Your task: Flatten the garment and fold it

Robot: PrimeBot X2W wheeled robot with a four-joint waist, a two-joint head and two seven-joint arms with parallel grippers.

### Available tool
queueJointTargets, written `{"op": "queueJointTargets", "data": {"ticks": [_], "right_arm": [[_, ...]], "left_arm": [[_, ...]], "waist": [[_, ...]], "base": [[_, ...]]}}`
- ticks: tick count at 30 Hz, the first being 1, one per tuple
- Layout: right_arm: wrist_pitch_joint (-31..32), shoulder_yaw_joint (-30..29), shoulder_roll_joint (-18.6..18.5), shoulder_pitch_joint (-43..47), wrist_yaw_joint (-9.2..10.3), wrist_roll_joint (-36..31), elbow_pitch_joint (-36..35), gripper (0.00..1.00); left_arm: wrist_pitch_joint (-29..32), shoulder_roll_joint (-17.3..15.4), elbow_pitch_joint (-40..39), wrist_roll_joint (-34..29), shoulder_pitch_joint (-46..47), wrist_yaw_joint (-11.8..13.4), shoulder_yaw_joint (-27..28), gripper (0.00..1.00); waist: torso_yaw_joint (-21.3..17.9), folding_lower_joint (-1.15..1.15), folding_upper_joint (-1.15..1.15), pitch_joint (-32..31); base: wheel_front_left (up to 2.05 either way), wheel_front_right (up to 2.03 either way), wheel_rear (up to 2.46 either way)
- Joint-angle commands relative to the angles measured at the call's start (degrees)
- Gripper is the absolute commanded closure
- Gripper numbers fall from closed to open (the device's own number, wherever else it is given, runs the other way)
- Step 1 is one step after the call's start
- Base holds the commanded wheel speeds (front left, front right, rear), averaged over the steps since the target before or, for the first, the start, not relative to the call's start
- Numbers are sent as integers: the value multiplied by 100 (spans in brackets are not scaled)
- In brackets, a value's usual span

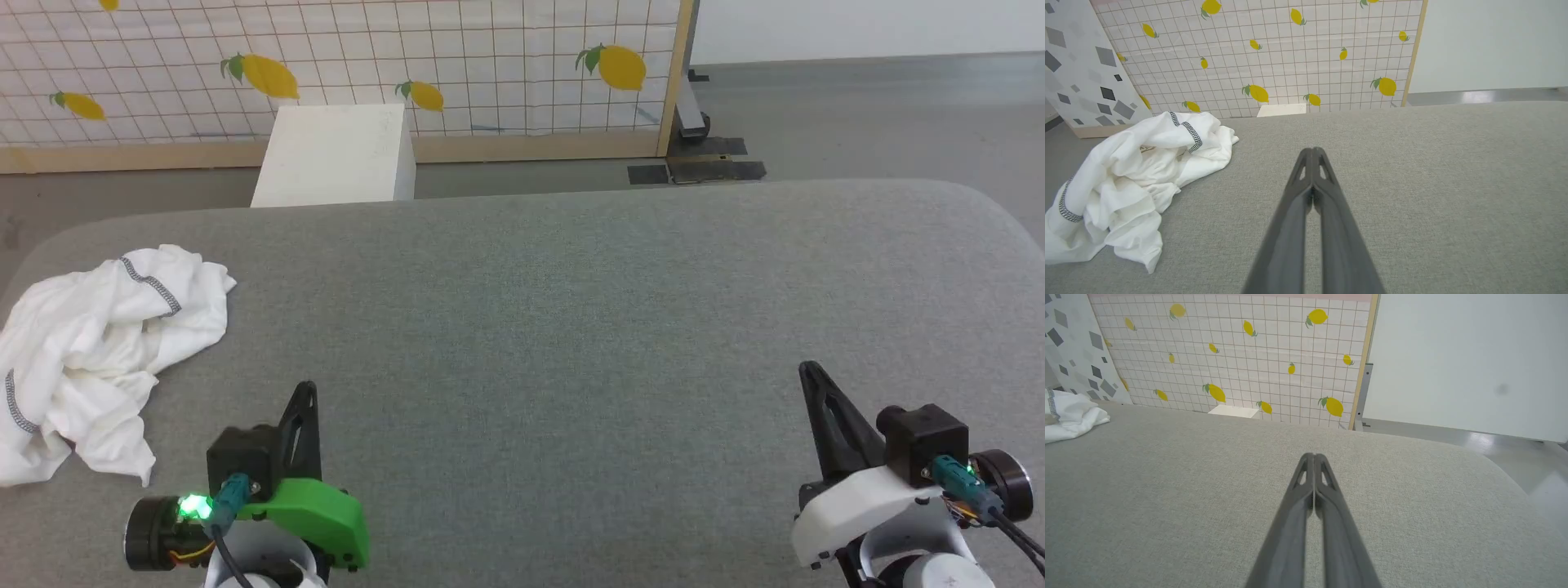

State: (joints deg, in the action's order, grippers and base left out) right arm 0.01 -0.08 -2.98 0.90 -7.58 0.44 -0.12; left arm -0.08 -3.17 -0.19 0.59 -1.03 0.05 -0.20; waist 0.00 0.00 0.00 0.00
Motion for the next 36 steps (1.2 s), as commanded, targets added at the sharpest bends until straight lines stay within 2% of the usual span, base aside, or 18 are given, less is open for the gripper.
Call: {"op": "queueJointTargets", "data": {"ticks": [1,12,13,36], "right_arm": [[-1,8,11,-90,9,-44,12,100],[-1,8,11,-90,9,-44,12,100],[-1,8,11,-90,9,-44,12,0],[-237,-271,1,40,0,116,-31,0]], "left_arm": [[8,29,19,-59,103,-5,20,100],[8,29,19,-59,103,-5,20,100],[8,29,19,-59,103,-5,20,0],[-235,3,-126,33,-104,168,-89,0]], "waist": [[0,0,0,0],[0,0,0,0],[0,0,0,0],[24,0,0,-5]], "base": [[0,0,0],[0,0,0],[0,0,0],[0,0,0]]}}
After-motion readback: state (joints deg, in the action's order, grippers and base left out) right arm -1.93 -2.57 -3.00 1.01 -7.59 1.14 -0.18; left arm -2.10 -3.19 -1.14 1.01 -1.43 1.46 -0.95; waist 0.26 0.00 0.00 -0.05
